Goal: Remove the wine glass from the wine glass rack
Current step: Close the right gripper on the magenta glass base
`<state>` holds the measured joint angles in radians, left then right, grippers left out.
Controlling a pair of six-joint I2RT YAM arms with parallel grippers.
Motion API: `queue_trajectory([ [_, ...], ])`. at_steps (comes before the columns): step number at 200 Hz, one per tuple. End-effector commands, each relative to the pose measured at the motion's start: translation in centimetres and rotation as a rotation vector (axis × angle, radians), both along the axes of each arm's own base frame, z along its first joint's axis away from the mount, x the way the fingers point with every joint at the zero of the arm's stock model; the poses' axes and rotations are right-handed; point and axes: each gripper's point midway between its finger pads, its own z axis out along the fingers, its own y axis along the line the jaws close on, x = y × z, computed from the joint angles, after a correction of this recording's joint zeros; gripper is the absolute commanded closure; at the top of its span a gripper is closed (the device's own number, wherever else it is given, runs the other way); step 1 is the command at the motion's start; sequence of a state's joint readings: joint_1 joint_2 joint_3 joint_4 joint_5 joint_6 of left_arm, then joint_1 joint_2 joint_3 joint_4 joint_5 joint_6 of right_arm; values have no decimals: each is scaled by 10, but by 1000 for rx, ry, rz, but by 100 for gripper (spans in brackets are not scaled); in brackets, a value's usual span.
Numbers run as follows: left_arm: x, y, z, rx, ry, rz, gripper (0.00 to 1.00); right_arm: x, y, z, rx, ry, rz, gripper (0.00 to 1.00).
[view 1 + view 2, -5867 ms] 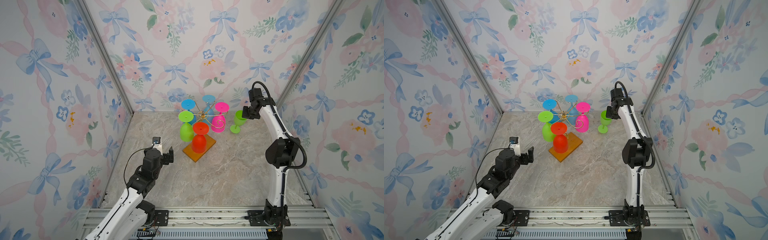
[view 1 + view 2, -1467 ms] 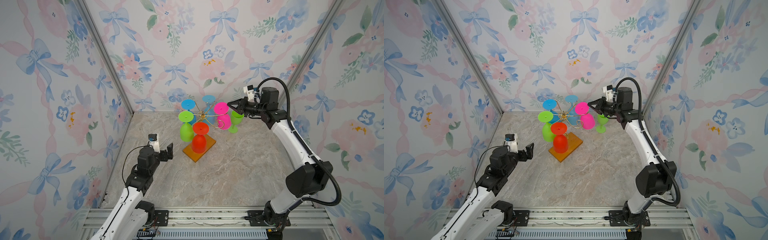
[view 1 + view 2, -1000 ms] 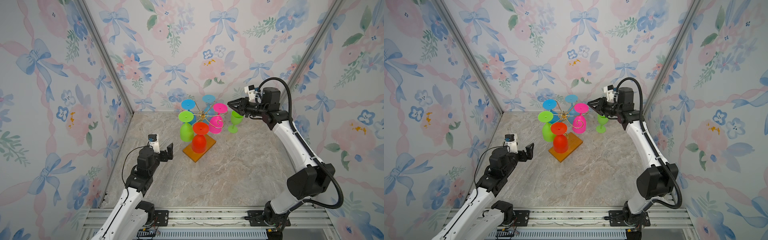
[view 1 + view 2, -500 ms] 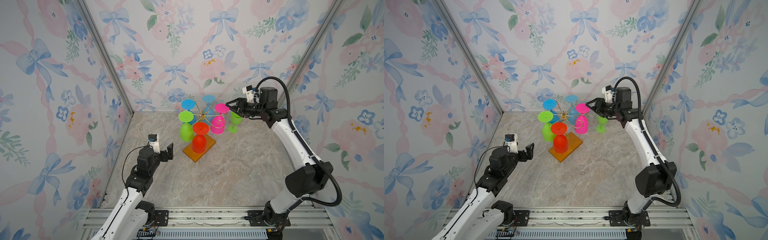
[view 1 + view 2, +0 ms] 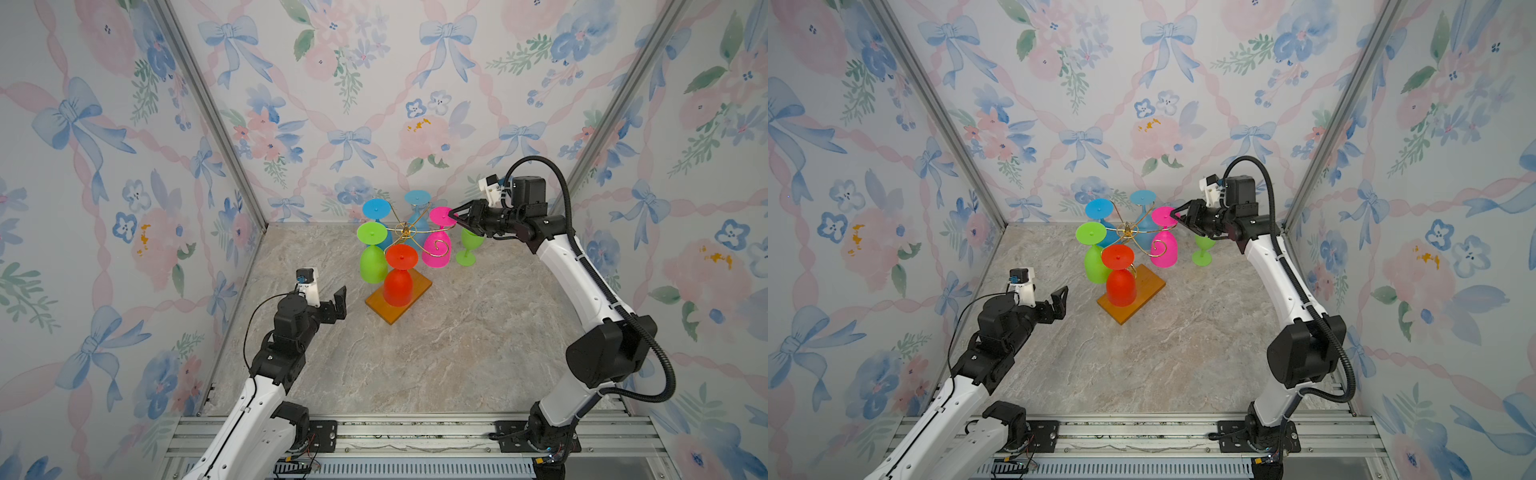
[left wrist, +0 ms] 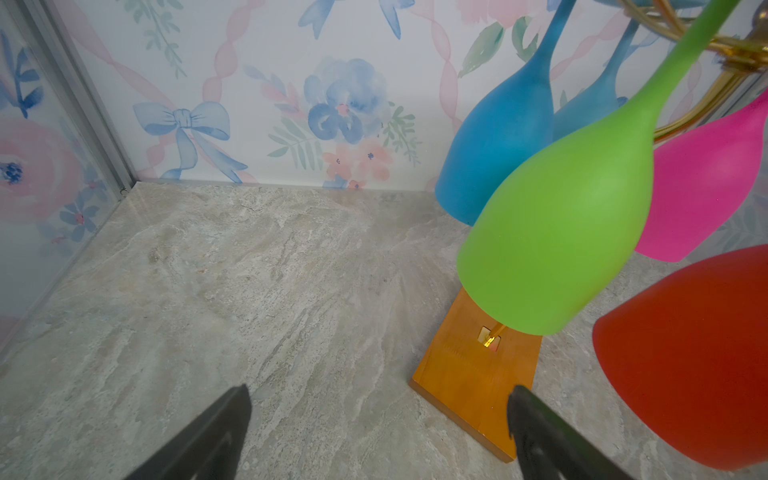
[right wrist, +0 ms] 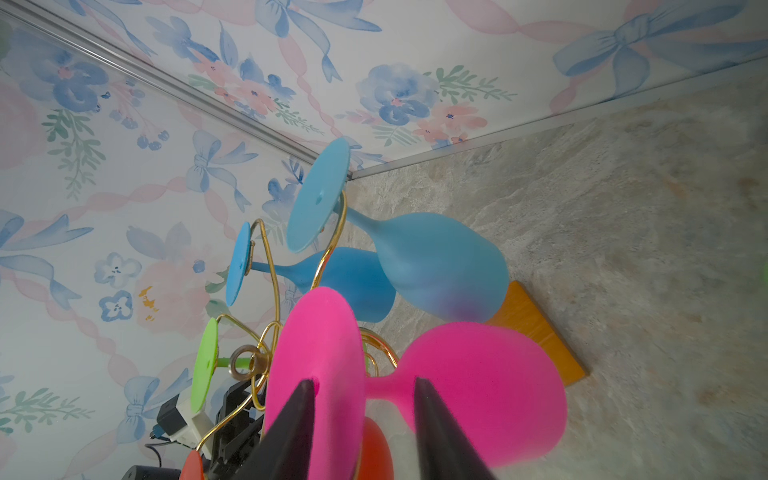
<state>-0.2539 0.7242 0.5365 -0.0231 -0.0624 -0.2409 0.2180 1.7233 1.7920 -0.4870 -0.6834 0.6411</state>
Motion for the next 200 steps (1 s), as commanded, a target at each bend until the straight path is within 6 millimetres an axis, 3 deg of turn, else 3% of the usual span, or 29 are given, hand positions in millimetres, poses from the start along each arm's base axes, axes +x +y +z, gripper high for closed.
queue_trajectory([
  [1, 0, 2, 0, -13, -12, 11, 2, 3, 3, 5, -1, -12, 7, 67],
  [86, -1, 3, 1, -12, -15, 11, 2, 5, -5, 16, 18, -29, -24, 84],
  [200, -1, 2, 2, -15, -19, 9, 2, -8, -10, 40, 59, -58, -44, 92],
])
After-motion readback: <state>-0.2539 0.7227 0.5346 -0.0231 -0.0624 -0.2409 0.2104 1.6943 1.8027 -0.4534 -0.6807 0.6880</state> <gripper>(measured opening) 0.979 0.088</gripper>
